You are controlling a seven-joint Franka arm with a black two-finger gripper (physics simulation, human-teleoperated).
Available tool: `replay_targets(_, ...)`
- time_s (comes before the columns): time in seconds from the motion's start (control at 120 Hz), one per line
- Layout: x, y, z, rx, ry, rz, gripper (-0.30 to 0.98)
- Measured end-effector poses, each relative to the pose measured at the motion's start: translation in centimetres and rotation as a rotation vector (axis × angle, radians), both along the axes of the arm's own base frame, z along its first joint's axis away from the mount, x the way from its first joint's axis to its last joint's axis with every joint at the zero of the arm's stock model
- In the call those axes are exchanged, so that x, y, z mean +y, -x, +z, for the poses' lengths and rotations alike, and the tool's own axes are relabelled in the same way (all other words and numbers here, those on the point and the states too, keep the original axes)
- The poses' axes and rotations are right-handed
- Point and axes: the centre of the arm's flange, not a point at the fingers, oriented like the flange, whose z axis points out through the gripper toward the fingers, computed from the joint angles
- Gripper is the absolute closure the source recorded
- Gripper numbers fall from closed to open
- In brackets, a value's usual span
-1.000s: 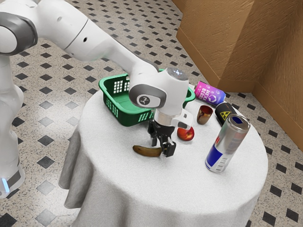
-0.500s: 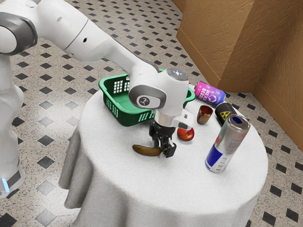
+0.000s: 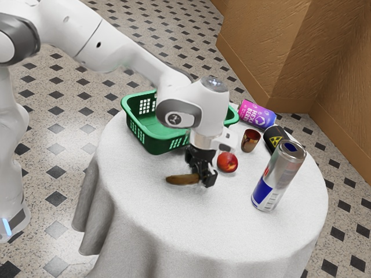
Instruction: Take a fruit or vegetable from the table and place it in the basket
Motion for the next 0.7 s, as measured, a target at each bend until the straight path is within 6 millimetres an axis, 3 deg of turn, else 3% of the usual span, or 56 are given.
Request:
replay_targets(0.083, -0.5, -0.6, 2.6, -0.052, -0.003, -0.014, 0.56)
replay_targets(0.183, -0.4, -2.1, 7.9, -0.134, -0.014, -0.016, 0.58)
replay_targets(0.283, 2.0, -3.0, 13.2, -0.184, -0.037, 0.023, 0.6)
replay_targets(0.342, 4.3, -2.9, 15.1, -0.187, -0.051, 0.063, 0.6)
replay_targets(0.558, 14.3, -2.7, 15.8, -0.12, -0.094, 0.231, 0.61)
replay_targets(0.7, 19.1, -2.3, 15.2, -0.082, -0.107, 0.302, 0.62)
